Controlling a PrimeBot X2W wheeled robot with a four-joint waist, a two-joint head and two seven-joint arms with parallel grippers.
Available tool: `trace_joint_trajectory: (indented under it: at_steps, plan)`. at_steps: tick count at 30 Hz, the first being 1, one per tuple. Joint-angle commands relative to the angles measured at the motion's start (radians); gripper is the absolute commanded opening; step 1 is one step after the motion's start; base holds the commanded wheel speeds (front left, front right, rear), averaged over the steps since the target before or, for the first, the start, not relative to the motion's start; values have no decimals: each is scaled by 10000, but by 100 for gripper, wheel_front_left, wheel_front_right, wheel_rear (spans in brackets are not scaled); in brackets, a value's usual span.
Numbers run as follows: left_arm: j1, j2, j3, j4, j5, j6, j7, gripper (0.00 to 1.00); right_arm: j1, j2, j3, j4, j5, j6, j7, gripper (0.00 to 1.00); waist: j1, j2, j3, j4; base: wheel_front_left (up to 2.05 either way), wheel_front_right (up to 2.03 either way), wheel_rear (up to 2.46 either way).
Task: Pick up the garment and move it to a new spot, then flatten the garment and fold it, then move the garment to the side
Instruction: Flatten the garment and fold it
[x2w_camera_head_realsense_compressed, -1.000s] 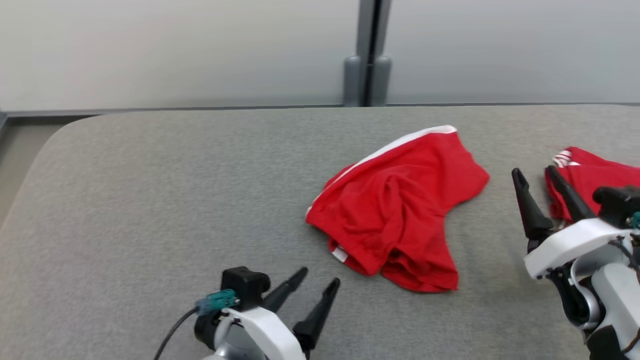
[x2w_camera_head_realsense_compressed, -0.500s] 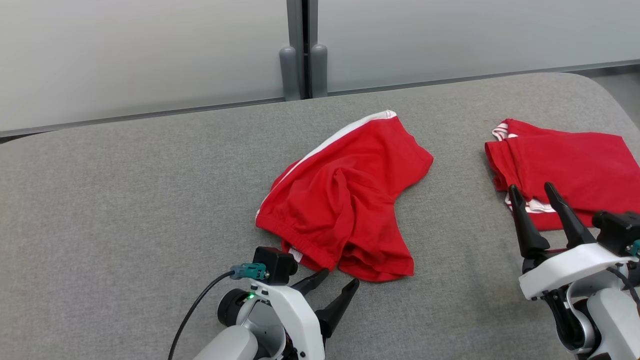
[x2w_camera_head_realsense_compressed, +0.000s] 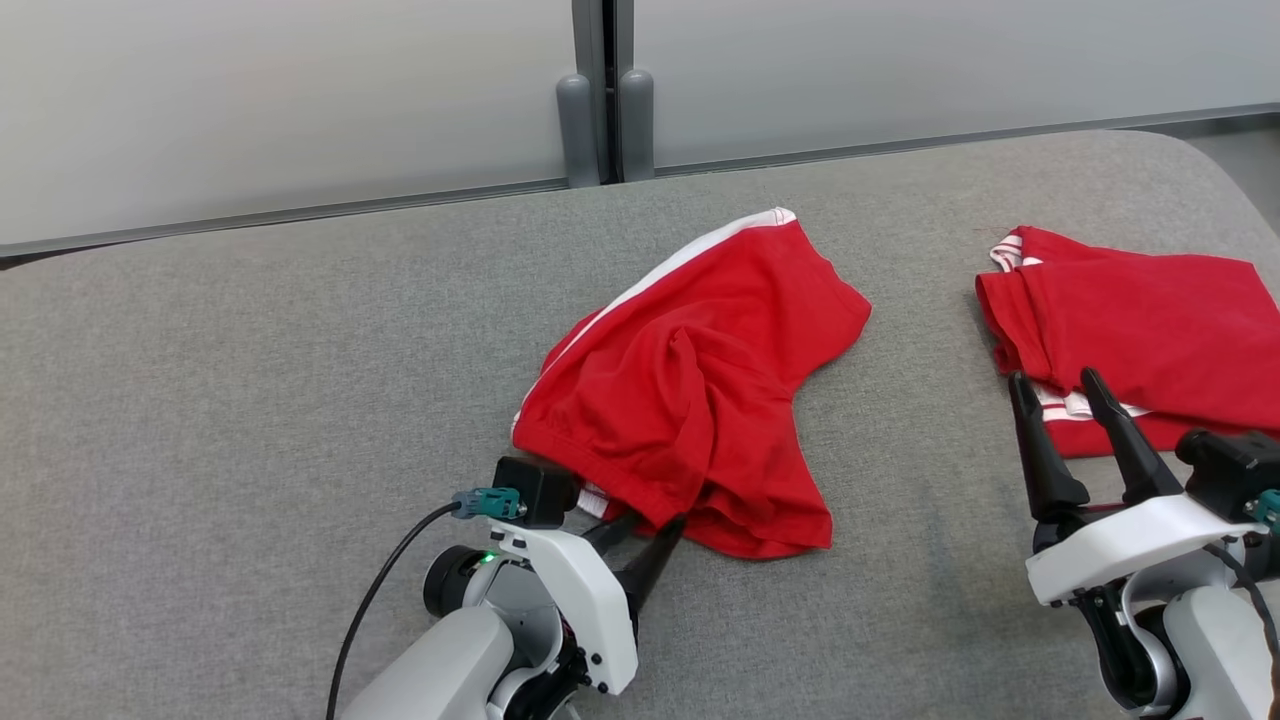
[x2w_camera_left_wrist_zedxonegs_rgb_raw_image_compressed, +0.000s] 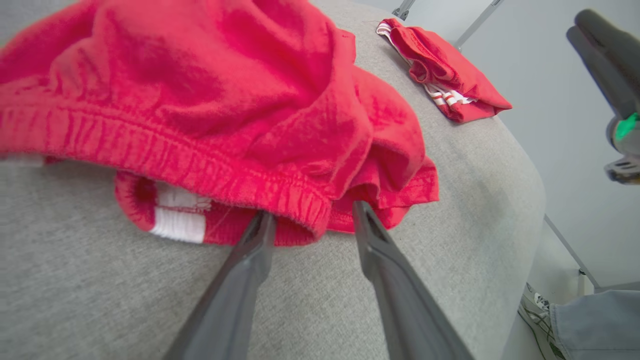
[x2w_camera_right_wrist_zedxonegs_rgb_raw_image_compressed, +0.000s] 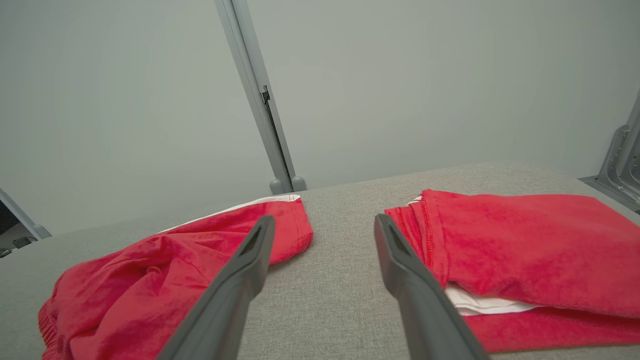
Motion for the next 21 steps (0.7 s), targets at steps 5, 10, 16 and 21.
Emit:
trace_joint_trajectory:
  at_steps: [5,10,16,21]
  plan:
    - [-521,66,-555,234,-114,-8,-202,0,206,10,-151,-94,-122,3,97,100,-1,0,-56,133,0,0,0]
    - [-896,829,-714,-125,-112,-2,-340,0,377,-20,-381,-203,-224,3,163,100,-1,0,-144,389,0,0,0]
    - [-1021,2671,-319,-1205,-178,143,294,0,616,52,-467,-329,-322,3,326,100,-1,0,-294,643,0,0,0]
    - [-508,4248,235,-2116,-631,608,1083,0,681,135,-453,-443,-365,3,427,100,-1,0,-270,674,0,0,0]
